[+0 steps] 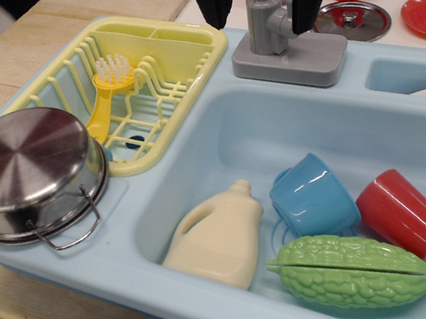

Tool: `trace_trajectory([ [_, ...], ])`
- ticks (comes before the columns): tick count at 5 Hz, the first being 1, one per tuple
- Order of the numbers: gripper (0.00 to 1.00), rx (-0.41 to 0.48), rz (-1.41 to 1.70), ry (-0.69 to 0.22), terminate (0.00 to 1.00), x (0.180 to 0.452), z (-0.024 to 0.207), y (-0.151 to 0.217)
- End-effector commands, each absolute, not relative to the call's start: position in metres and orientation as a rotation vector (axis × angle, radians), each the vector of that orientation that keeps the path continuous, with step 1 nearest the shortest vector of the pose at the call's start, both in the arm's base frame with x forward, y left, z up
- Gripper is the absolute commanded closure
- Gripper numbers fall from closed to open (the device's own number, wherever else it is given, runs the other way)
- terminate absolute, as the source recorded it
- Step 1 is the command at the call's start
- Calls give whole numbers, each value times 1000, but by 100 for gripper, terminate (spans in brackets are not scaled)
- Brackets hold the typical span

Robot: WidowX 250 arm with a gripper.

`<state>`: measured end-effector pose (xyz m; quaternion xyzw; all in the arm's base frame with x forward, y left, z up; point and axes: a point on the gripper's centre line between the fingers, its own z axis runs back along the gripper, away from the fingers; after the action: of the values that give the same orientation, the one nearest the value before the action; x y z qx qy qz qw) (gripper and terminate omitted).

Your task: Turn lever vertical to front

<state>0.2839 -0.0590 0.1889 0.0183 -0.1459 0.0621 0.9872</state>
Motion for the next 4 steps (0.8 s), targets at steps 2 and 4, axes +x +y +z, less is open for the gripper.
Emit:
trace_trajectory([
  [2,0,31,83,-314,0,296,189,-62],
  [4,0,41,3,-394,0,316,191,-72],
])
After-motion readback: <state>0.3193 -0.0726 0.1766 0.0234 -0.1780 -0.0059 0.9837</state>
